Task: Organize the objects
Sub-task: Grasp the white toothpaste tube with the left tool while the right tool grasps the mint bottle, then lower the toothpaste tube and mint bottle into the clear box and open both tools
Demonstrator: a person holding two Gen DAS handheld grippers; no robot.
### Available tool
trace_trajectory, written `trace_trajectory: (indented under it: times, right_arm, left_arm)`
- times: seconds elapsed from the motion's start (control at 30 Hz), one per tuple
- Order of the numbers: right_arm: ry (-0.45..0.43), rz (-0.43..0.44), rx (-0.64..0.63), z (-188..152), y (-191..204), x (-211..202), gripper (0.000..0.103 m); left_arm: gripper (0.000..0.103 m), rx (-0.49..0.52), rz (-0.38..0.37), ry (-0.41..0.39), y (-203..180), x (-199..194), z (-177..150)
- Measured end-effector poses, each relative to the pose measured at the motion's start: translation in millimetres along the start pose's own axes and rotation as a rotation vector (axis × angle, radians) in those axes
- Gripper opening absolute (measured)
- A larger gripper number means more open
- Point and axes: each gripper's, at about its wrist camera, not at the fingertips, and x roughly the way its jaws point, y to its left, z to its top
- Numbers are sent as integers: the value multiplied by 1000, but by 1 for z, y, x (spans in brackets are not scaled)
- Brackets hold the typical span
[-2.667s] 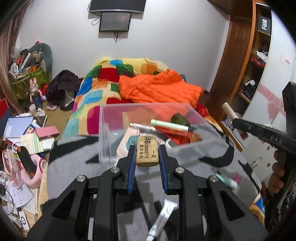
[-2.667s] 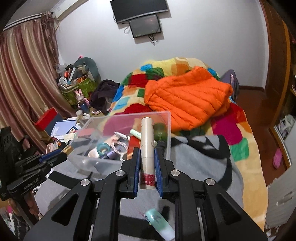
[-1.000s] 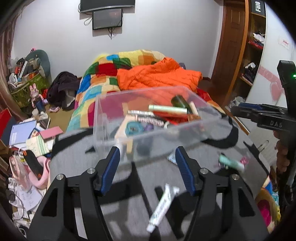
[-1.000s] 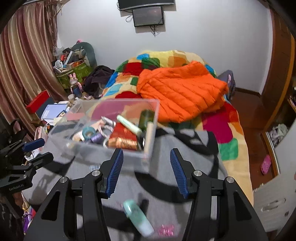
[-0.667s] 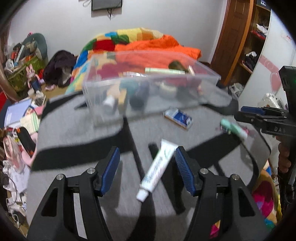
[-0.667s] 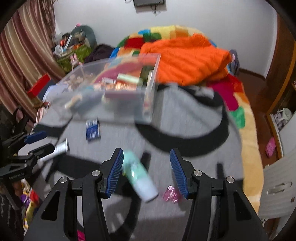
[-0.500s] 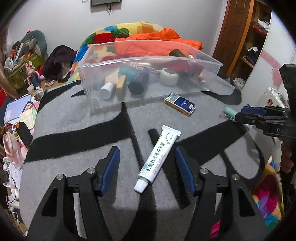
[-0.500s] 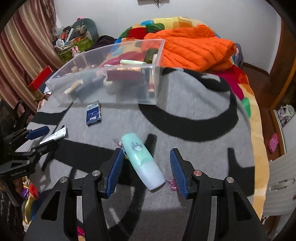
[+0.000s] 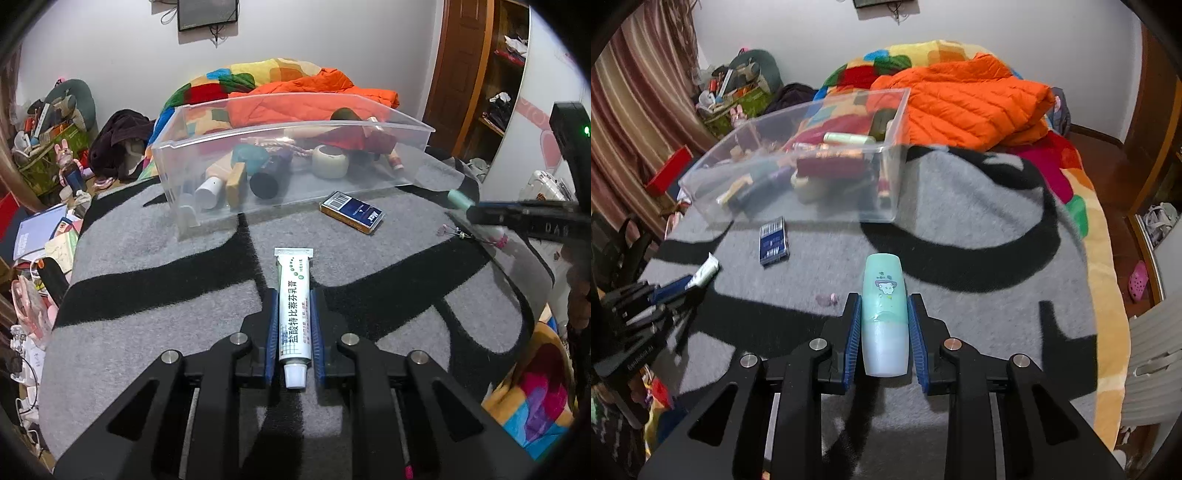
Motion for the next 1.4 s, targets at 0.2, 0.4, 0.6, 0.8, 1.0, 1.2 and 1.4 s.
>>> trace_trajectory:
  times: [0.2,0.4,0.6,0.8,1.0,1.2,1.4]
  right_arm:
    - [-69,4,18,14,-4,-21,23]
    - [-140,5,19,33,-1,-37,23]
    - [-187,29,30,53,8,-41,23]
    - [-206,79,23,79,22,-35,23]
    - [-227,79,20,105,31,-28,23]
    - [-213,59,28,123,33,-10,23]
    - [-140,20,10,130,34,25,23]
  left_arm:
    - [16,-7,-4,-36,1,-11,8]
    - [16,-45,-7,-111,8,-27,27]
    - [16,-62,-5,-191,12,-43,51]
    - [16,-66,-1,-238,18,-51,79]
    - [16,-80,-3,-219,32,-38,105]
    - [16,-114,3,-170,48,-8,130]
    - [16,-134,-2,-99,56,28,142]
